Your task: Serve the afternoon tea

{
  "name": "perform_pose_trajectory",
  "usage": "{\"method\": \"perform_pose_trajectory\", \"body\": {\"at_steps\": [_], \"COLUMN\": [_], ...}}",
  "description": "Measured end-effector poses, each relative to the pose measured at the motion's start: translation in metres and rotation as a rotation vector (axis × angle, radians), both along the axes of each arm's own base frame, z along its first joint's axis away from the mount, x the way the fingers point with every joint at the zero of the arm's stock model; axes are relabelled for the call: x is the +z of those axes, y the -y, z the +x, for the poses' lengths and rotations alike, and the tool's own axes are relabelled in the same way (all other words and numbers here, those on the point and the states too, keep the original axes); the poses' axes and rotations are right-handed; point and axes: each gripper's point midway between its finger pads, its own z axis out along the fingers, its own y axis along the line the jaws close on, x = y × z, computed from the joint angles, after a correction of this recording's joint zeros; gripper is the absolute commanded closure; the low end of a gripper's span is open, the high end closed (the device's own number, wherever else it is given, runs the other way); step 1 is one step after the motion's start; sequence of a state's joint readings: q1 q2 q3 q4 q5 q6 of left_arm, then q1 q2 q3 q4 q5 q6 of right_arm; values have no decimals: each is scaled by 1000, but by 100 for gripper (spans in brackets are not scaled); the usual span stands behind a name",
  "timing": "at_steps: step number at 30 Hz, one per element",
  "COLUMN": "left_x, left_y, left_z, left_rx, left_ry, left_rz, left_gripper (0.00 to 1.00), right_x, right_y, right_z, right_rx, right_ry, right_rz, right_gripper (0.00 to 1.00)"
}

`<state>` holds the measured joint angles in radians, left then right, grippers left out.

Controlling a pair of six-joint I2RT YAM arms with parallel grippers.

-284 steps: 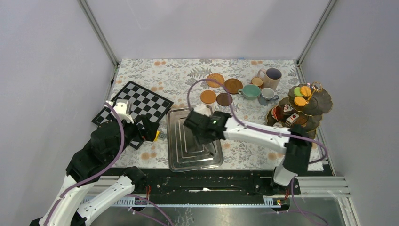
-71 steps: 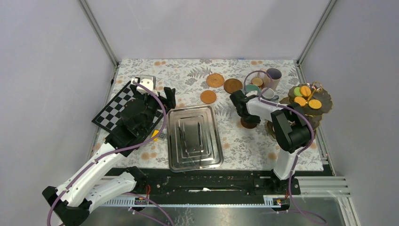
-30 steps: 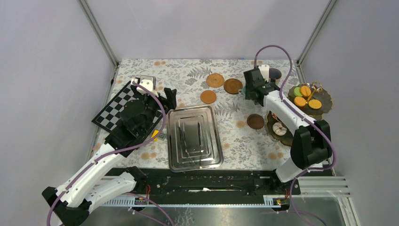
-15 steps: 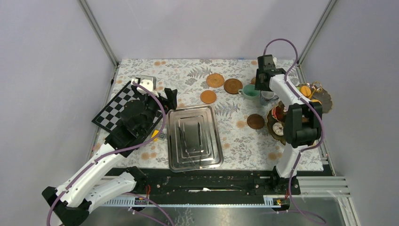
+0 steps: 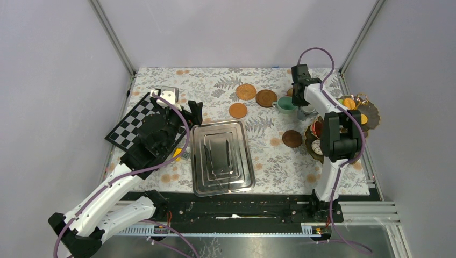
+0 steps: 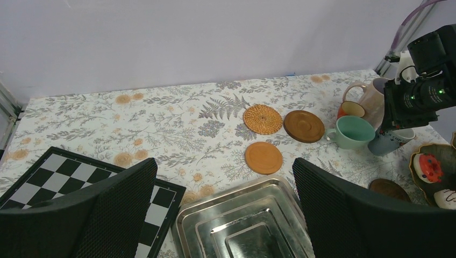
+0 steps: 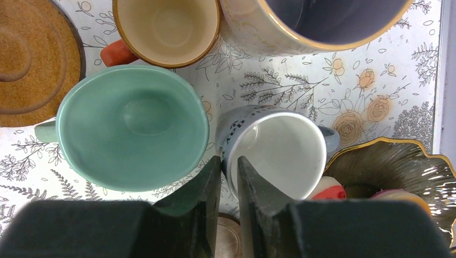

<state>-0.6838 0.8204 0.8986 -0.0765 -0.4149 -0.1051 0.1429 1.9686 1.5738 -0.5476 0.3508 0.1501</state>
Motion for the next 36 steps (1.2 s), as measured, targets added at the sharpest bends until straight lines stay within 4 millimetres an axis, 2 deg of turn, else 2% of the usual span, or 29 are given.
{"method": "perform_pose_trajectory", "body": {"at_steps": [9, 18, 25, 28, 31, 34, 36], "left_x": [0, 0, -3, -4, -5, -5, -5], "left_y": [0, 0, 2, 3, 3, 3, 3], "left_z": [0, 0, 1, 2, 2, 2, 2], "left_rx": [0, -1, -3, -3, -3, -3, -3], "left_ry": [0, 0, -7, -9, -11, -12, -12], "left_rz": [0, 0, 6, 8, 9, 10, 10], "left_gripper": [1, 1, 1, 1, 1, 1, 1], "right_x": [-5, -9, -2, 19, 58, 109, 133], "right_y": [0, 1, 3, 1, -6, -27, -48], "right_z": [2, 1, 2, 2, -1, -19, -38], "right_rx": [0, 0, 0, 9, 32, 83, 130], "right_ry": [-2, -17, -5, 39, 134, 253, 316], "right_rz": [-4, -10, -23, -13, -4, 29, 74], "right_gripper": [78, 92, 95, 96, 95, 95, 95]}}
